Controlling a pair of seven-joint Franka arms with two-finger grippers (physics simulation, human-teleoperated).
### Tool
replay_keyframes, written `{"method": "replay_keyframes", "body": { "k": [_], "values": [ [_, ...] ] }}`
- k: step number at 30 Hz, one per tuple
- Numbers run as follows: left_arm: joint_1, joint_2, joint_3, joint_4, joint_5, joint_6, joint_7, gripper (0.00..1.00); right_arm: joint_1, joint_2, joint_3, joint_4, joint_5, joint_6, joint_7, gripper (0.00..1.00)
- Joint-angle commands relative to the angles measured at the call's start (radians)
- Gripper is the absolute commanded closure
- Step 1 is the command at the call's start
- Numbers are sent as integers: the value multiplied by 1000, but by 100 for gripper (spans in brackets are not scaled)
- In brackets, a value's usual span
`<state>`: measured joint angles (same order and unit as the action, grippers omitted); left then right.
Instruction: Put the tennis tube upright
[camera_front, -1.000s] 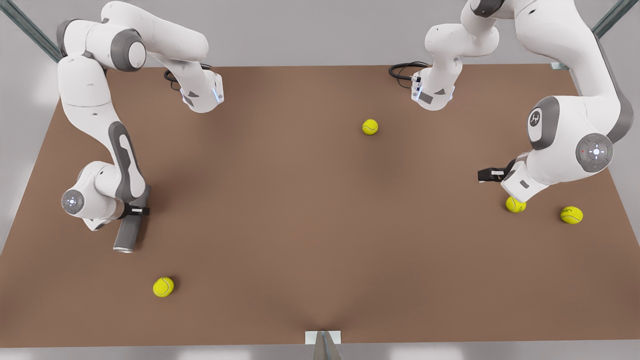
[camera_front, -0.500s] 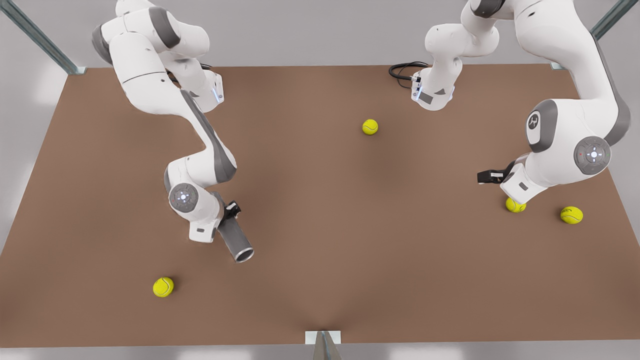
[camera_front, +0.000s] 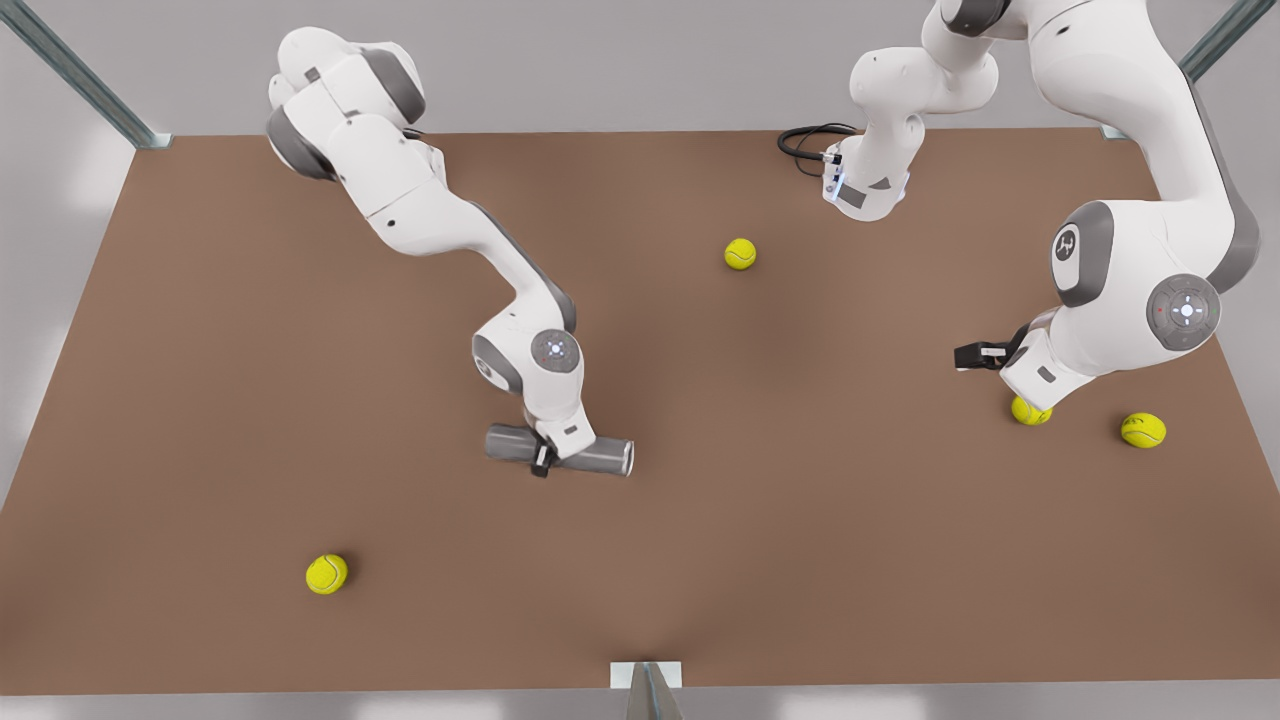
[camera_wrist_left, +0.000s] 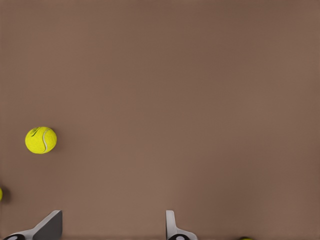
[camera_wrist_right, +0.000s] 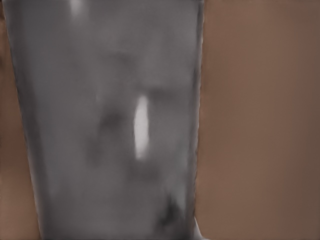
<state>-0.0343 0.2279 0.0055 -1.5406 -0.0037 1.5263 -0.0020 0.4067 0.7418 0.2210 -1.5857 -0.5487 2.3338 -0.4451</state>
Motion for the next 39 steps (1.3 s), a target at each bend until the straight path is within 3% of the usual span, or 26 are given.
{"method": "replay_keyframes", "body": {
  "k": [1, 15, 32, 33, 34, 39],
  "values": [
    [1, -1, 1, 0, 1, -3, 0, 0, 10, 14, 0, 1, -33, 48, -199, 27],
    [8, 13, 1, -3, -1, -5, 4, 0, 147, 148, -11, 179, -20, 47, -192, 27],
    [8, 25, 1, 0, -4, -5, 0, 0, 162, 208, -26, 234, -19, 55, -187, 27],
    [8, 25, 1, -1, -6, -5, 5, 0, 162, 208, -26, 234, -20, 53, -187, 9],
    [8, 25, -4, -4, -6, -6, 10, 0, 164, 206, -26, 234, -20, 53, -188, 0],
    [0, 48, -52, 2, -22, -67, 5, 0, 162, 205, -26, 233, -20, 53, -193, 0]
  ]
}}
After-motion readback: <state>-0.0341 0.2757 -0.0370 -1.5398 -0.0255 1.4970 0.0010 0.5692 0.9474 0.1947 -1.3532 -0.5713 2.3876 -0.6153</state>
